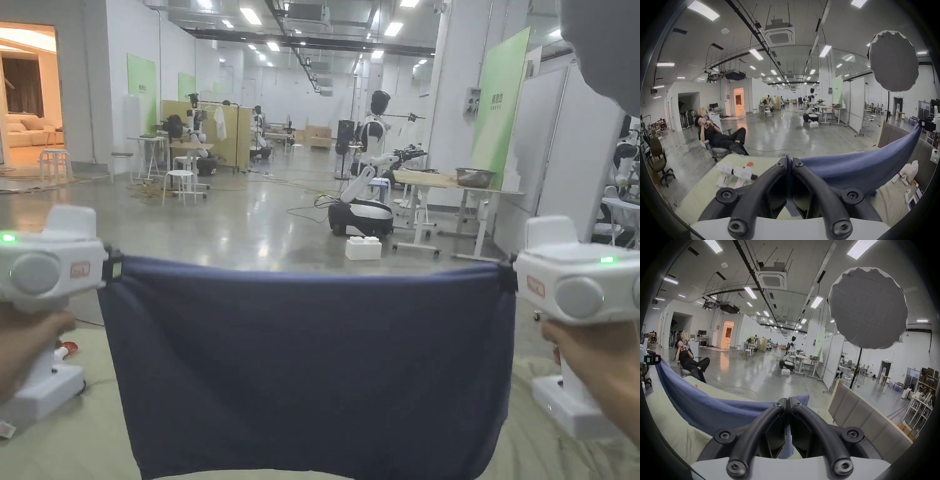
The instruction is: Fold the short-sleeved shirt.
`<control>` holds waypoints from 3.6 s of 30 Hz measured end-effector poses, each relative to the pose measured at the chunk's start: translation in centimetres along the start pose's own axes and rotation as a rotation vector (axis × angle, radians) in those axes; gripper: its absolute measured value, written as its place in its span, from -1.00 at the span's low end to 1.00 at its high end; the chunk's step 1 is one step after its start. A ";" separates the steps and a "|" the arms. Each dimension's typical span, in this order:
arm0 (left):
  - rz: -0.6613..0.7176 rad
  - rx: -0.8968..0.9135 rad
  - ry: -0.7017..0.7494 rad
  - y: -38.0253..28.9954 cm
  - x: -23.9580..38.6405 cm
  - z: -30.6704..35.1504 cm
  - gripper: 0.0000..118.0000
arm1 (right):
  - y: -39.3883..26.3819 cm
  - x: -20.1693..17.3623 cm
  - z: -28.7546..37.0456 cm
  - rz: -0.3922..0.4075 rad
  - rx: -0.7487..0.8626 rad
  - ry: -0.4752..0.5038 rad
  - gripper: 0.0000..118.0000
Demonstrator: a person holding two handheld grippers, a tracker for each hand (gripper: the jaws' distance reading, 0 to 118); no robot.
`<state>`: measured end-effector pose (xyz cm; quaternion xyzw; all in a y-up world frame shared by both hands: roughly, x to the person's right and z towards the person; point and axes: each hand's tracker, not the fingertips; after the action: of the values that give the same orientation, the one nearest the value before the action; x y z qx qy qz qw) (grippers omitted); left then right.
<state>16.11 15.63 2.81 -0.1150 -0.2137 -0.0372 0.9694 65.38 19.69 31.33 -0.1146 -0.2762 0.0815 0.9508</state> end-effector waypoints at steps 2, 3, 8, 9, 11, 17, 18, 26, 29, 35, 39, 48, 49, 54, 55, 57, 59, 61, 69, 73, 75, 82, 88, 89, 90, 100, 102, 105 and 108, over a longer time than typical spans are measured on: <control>-0.004 -0.018 -0.006 -3.7 0.2 1.6 -0.98 | -2.9 0.0 1.6 -0.013 -0.031 0.010 -0.98; -0.005 -0.029 -0.010 -5.2 0.3 2.8 -0.98 | -4.2 0.0 2.5 -0.015 -0.035 0.013 -0.98; 0.011 -0.051 -0.039 -10.3 0.2 8.5 -0.98 | -9.6 0.8 6.7 -0.010 -0.077 0.028 -0.98; 0.016 -0.047 -0.045 -11.0 0.1 9.6 -0.98 | -10.2 0.8 7.9 -0.008 -0.085 0.028 -0.98; 0.035 -0.050 -0.050 -12.3 0.2 12.6 -0.98 | -12.1 1.0 10.6 -0.019 -0.096 0.030 -0.98; 0.069 -0.110 -0.084 -17.3 0.0 20.0 -0.98 | -17.3 1.2 17.6 0.004 -0.179 0.050 -0.98; 0.063 -0.127 -0.087 -18.2 0.1 20.9 -0.98 | -18.3 1.2 18.6 0.002 -0.190 0.052 -0.98; 0.038 -0.369 -0.109 -28.0 0.4 26.4 -0.97 | -27.8 0.2 25.0 0.061 -0.426 0.089 -0.98; -0.020 -0.486 -0.106 -31.7 1.2 27.2 -0.97 | -31.6 -0.4 25.9 0.070 -0.540 0.115 -0.98; -0.037 -0.658 -0.084 -37.2 1.3 26.1 -0.97 | -37.7 -1.8 26.1 0.118 -0.723 0.146 -0.98; -0.054 -0.710 -0.073 -38.5 1.7 24.8 -0.97 | -39.8 -2.3 25.3 0.122 -0.779 0.141 -0.97; -0.005 -0.694 -0.021 -38.1 1.2 25.1 -0.01 | -36.7 -2.7 26.6 0.104 -0.676 0.063 0.39; 0.029 -0.650 -0.029 -37.5 1.0 25.1 0.05 | -35.7 -2.6 26.7 0.075 -0.628 0.063 0.39; 0.068 -0.421 -0.028 -34.2 2.0 24.3 0.08 | -32.4 -3.8 25.7 -0.049 -0.379 0.067 0.39; 0.069 -0.380 -0.031 -33.5 2.7 24.2 0.08 | -31.8 -4.3 25.6 -0.071 -0.324 0.059 0.39; 0.068 -0.313 -0.025 -32.4 3.9 23.8 0.06 | -30.9 -5.4 25.3 -0.116 -0.220 0.060 0.39; 0.062 -0.240 -0.036 -31.4 5.3 23.5 0.02 | -29.9 -6.7 25.3 -0.165 -0.109 0.054 0.38; 0.044 -0.174 -0.039 -30.4 6.8 23.4 -0.17 | -29.2 -8.2 25.3 -0.170 -0.030 0.022 0.35; -0.059 0.072 0.014 -28.1 11.6 24.3 -1.00 | -27.8 -11.3 24.5 -0.236 0.089 -0.021 -0.95; -0.029 0.076 0.002 -27.8 11.6 24.2 -1.00 | -27.6 -11.9 24.2 -0.201 0.097 -0.025 -0.99; -0.015 0.069 0.000 -27.7 11.0 24.0 -1.00 | -27.6 -11.9 24.1 -0.191 0.096 -0.024 -1.00; 0.061 -0.177 -0.059 -30.4 6.1 24.6 -1.00 | -28.7 -11.8 23.4 -0.181 0.037 0.003 -1.00; 0.131 -0.487 -0.091 -34.9 1.0 26.7 -1.00 | -30.4 -12.3 22.9 -0.156 -0.048 0.036 -1.00; 0.153 -0.524 -0.094 -35.5 0.5 27.1 -1.00 | -30.8 -12.3 22.9 -0.152 -0.057 0.040 -1.00; 0.171 -0.558 -0.085 -36.1 0.0 27.4 -0.98 | -31.1 -12.5 22.8 -0.148 -0.071 0.047 -1.00; 0.148 -0.847 0.056 -42.8 -0.2 23.7 0.02 | -32.8 -12.8 22.4 -0.142 -0.141 0.080 -1.00; 0.126 -0.879 0.064 -43.8 0.3 23.0 -0.07 | -33.1 -12.5 22.6 -0.138 -0.152 0.080 -1.00; 0.093 -0.854 0.068 -43.2 1.3 23.4 -0.38 | -33.7 -11.6 22.9 -0.132 -0.169 0.075 -1.00; 0.098 -0.852 0.042 -42.9 1.9 23.7 -0.85 | -34.3 -10.5 23.1 -0.137 -0.193 0.061 -1.00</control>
<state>3.02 -20.45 33.40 -0.5144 -0.1539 -0.0786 0.8400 47.20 -11.54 54.04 -0.1886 -0.2610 -0.0142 0.9466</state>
